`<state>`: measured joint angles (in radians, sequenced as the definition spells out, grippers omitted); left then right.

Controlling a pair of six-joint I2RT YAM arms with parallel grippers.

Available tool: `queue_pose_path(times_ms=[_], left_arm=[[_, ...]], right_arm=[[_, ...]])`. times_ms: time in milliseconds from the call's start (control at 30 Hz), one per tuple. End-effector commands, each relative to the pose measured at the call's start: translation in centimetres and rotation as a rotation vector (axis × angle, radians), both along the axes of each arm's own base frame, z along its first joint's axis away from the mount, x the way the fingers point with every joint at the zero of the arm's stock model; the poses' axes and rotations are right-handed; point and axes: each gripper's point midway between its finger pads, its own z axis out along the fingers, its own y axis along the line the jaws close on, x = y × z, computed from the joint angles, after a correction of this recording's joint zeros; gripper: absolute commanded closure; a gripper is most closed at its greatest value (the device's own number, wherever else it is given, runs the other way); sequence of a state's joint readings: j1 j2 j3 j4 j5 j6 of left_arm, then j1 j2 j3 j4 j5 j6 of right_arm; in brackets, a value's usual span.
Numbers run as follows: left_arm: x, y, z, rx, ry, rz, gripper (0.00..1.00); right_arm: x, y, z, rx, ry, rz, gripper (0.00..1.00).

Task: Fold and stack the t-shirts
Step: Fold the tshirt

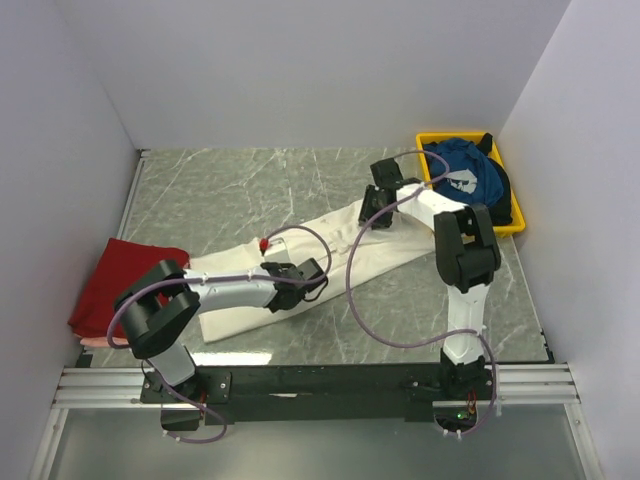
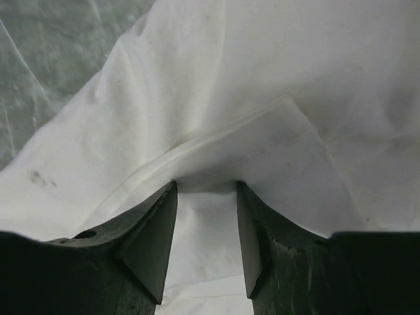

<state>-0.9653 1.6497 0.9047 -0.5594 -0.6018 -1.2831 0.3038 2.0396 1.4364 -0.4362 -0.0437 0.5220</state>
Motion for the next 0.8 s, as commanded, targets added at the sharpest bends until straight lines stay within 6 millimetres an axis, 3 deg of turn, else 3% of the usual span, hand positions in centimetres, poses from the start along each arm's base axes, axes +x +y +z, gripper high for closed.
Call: queue_pose_path(times_ms=[0, 33, 67, 133, 167, 233, 267, 300, 400, 633, 767], left_arm=[[-4.5, -3.3, -1.0, -0.143, 0.15, 0.004, 0.76], [-4.8, -4.6, -0.8, -0.193, 0.165, -0.01, 0.76], [-5.1, -5.5, -0.7, -0.218, 0.171, -0.022, 0.76], [-5.9, -7.8, -0.2, -0.281, 0.189, -0.053, 0.76], [-5.8, -9.0, 0.1, -0.317, 0.187, -0.066, 0.76], [-6.4, -11.2, 0.5, -0.372, 0.21, -0.091, 0.76], [-6.5, -12.2, 0.9, -0.404, 0.213, -0.096, 0.76], [-6.7, -13.3, 1.2, -0.429, 0.22, -0.111, 0.76], [-7.1, -15.4, 2.3, -0.503, 0.221, -0.129, 0.76], [-5.3, -15.5, 5.9, -0.543, 0.116, -0.149, 0.75], [-2.9, -14.0, 8.5, -0.524, 0.032, -0.164, 0.71]], right_arm=[[0.0, -0.1, -1.1, -0.104, 0.068, 0.084, 0.51], [0.0, 0.3, -2.1, -0.117, 0.096, 0.103, 0.51], [1.2, 1.0, -1.1, -0.115, 0.071, 0.117, 0.51], [0.8, 2.0, -2.5, -0.146, 0.116, 0.176, 0.51], [1.9, 2.9, -1.6, -0.142, 0.088, 0.194, 0.51], [1.3, 3.9, -3.0, -0.168, 0.135, 0.242, 0.51], [2.2, 4.7, -2.4, -0.165, 0.114, 0.254, 0.51], [1.8, 4.9, -3.2, -0.177, 0.141, 0.271, 0.51], [2.3, 6.9, -2.7, -0.171, 0.115, 0.316, 0.51], [3.5, 10.5, -1.4, -0.125, 0.052, 0.427, 0.49], [5.0, 10.8, 2.0, -0.118, -0.033, 0.422, 0.44]])
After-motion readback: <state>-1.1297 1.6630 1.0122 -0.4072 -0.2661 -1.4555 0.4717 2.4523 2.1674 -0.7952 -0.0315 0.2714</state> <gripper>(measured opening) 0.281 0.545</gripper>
